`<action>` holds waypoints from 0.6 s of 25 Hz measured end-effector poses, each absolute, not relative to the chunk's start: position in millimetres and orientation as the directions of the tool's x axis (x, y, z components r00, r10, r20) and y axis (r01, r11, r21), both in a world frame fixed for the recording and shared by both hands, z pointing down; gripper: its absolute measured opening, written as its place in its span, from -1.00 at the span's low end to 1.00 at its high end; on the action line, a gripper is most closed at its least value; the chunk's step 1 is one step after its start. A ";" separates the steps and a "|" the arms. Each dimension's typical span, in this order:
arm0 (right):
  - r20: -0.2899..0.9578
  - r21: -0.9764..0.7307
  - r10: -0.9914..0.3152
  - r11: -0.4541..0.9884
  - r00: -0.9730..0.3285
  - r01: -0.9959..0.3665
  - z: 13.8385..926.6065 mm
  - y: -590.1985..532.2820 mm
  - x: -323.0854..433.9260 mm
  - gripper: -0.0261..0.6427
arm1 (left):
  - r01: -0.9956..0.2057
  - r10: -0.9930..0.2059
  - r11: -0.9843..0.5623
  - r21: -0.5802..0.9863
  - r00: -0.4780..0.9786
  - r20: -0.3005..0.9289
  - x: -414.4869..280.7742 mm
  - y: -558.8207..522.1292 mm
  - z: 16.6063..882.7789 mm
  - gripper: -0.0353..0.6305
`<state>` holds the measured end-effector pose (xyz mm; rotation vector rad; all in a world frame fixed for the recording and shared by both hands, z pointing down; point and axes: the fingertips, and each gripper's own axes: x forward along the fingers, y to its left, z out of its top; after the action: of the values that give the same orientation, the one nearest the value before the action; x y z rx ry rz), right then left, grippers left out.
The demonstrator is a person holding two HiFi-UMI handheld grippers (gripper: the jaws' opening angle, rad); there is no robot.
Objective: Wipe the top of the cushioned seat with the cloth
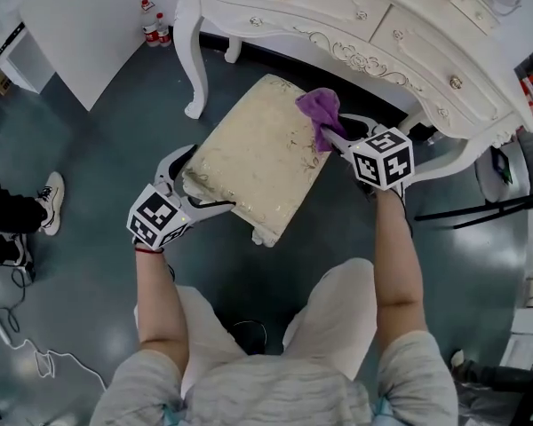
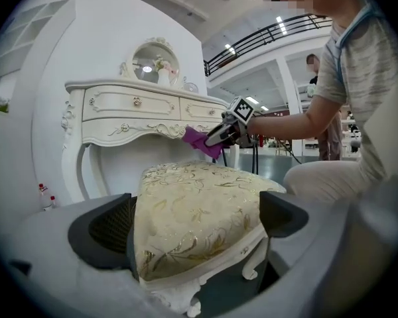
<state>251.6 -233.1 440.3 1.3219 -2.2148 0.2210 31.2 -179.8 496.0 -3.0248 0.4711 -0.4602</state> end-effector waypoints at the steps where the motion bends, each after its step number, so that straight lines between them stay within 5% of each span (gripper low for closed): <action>1: 0.543 0.143 -0.762 0.500 -0.354 -0.854 442.4 -236.5 252.9 -0.56 | -0.294 -0.309 -0.951 -0.093 0.909 0.281 29.3 -181.5 496.3 0.88; 15: 0.716 0.322 -0.687 0.482 -0.123 -0.815 477.9 -274.4 292.4 -0.56 | -0.249 -0.257 -0.966 -0.069 0.906 0.335 30.7 -187.0 523.4 0.88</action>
<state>292.4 -274.4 477.9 1.2566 -1.8602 0.1861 30.7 -187.0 523.4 -3.0435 0.4044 -0.5405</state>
